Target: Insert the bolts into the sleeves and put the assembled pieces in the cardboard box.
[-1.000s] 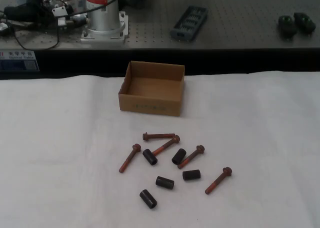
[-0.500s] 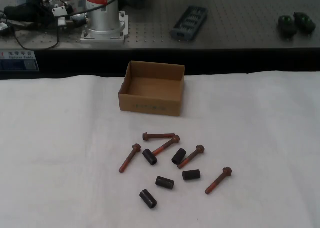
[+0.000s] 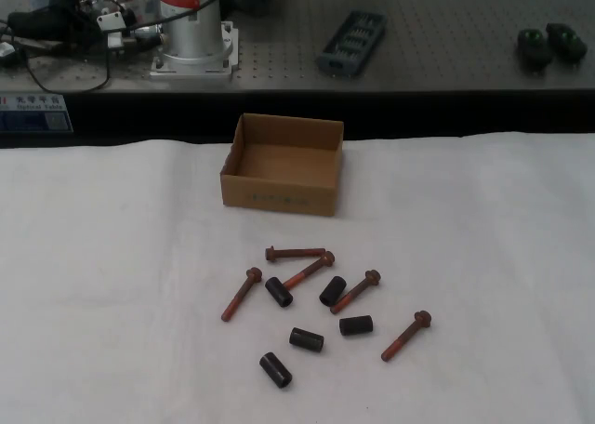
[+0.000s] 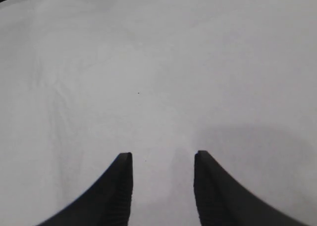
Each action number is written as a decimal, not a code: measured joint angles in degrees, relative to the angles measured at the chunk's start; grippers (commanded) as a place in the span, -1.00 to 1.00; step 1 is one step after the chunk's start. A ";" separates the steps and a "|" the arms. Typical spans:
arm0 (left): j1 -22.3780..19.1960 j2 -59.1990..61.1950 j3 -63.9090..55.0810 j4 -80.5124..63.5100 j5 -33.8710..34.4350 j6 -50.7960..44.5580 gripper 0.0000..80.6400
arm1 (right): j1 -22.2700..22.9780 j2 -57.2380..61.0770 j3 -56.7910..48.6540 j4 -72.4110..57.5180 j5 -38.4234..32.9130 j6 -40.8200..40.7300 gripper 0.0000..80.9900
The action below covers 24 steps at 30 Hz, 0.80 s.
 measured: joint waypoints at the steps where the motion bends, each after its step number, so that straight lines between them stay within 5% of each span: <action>1: 0.00 0.00 0.00 0.00 0.00 0.00 0.35 | 0.00 0.00 0.00 0.00 0.00 0.00 -0.23; 24: 0.00 0.00 0.00 0.00 0.00 0.00 0.35 | 0.00 0.00 0.00 0.00 0.00 0.00 -0.23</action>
